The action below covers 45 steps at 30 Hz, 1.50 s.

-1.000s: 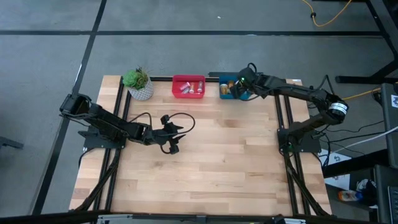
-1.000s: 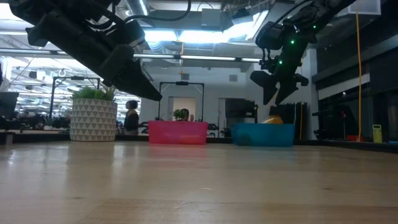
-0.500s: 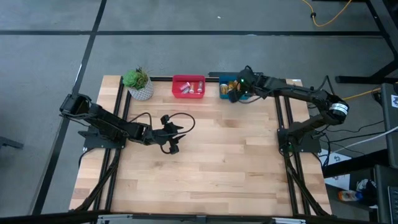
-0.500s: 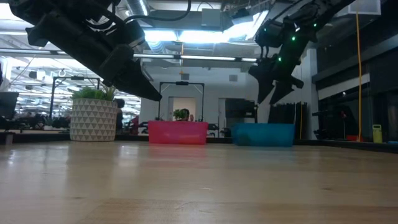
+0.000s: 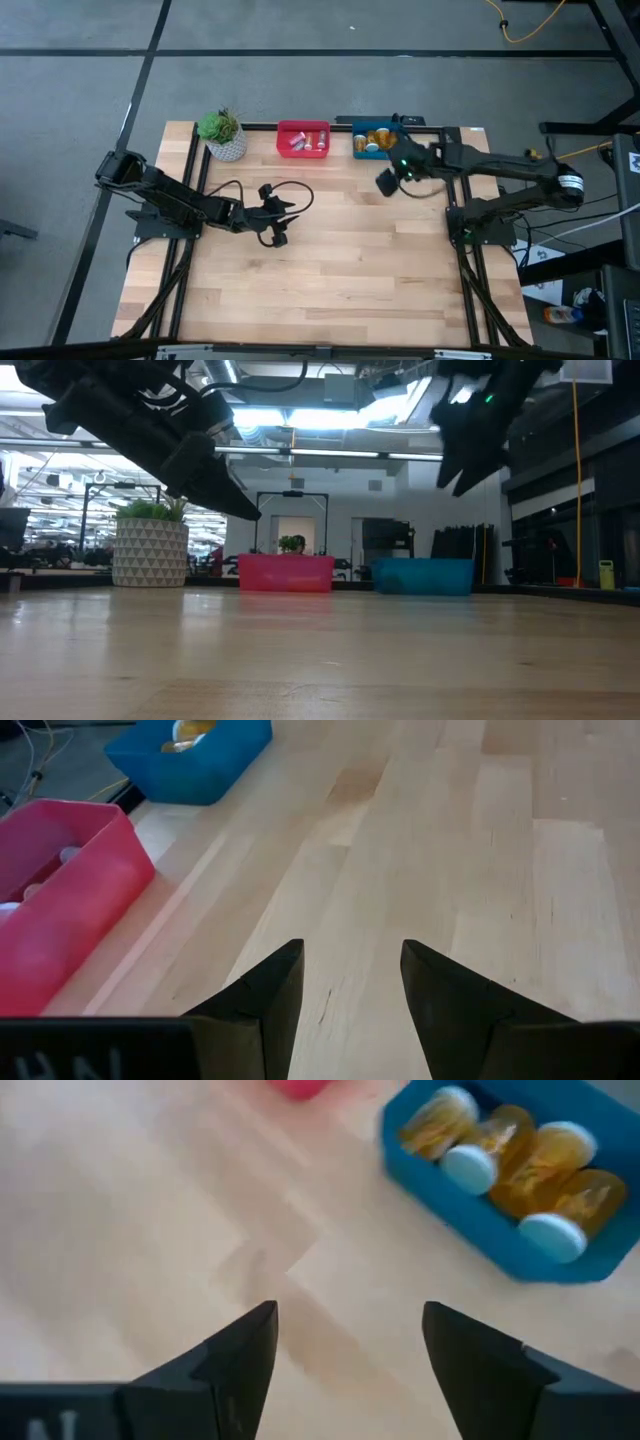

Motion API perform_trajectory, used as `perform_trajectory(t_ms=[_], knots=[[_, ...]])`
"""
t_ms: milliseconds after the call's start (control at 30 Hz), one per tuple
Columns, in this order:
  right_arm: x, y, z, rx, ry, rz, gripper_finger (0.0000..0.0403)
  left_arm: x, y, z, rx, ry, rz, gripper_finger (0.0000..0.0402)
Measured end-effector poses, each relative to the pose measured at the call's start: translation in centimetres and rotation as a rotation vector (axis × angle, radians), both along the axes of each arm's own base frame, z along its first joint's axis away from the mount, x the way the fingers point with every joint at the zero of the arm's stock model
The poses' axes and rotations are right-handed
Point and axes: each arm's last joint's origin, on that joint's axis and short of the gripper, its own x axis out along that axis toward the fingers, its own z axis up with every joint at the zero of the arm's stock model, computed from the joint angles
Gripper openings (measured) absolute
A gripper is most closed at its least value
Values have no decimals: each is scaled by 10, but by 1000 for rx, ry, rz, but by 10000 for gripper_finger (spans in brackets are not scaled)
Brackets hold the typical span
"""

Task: Pick and place medicine bottles into bin by pill shape (circle, oval)
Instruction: Return to Home Position

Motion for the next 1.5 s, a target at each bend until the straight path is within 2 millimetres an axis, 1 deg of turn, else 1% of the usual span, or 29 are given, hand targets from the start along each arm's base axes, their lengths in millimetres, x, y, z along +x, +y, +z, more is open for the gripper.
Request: perform_trajectory(t_ms=[100,167,233,333,433,533,600,700,800,900,967,1033,1200,1300,1367,1500], knots=[[-11,17,9,8,-6,61,250,0,0,4,-1,-14,-5,163],[-18,25,14,10,-6,100,250,0,0,9,4,-24,-19,163],[-23,31,18,43,-30,129,250,0,0,18,3,-54,-43,163],[-26,37,22,118,-81,156,250,-2,0,34,7,-105,-83,163],[-26,43,23,171,-116,128,250,-10,2,54,21,-174,-121,163],[-23,50,25,117,-130,171,250,-23,7,70,25,-201,-146,163],[-23,53,27,93,-137,206,250,-33,12,76,14,-194,-146,163],[-25,55,33,44,-184,199,250,-46,22,82,-38,-190,-112,163],[-32,59,40,2,-217,256,250,-53,32,78,-62,-209,-90,163],[-41,63,41,-60,-309,313,250,-58,39,65,-88,-198,-74,163],[-49,67,34,-71,-379,345,250,-63,44,55,-115,-186,-38,163],[-59,71,24,-53,-467,390,250,-70,46,49,-146,-198,-7,163],[-82,76,5,-26,-723,477,250,-94,47,49,-157,-282,10,163],[-92,77,-1,-34,-846,539,250,-111,47,49,-154,-346,6,163],[-97,77,-6,-48,-881,573,250,-121,47,45,-153,-391,2,163],[-103,77,-12,-55,-915,574,250,-136,47,37,-152,-517,-8,163]])
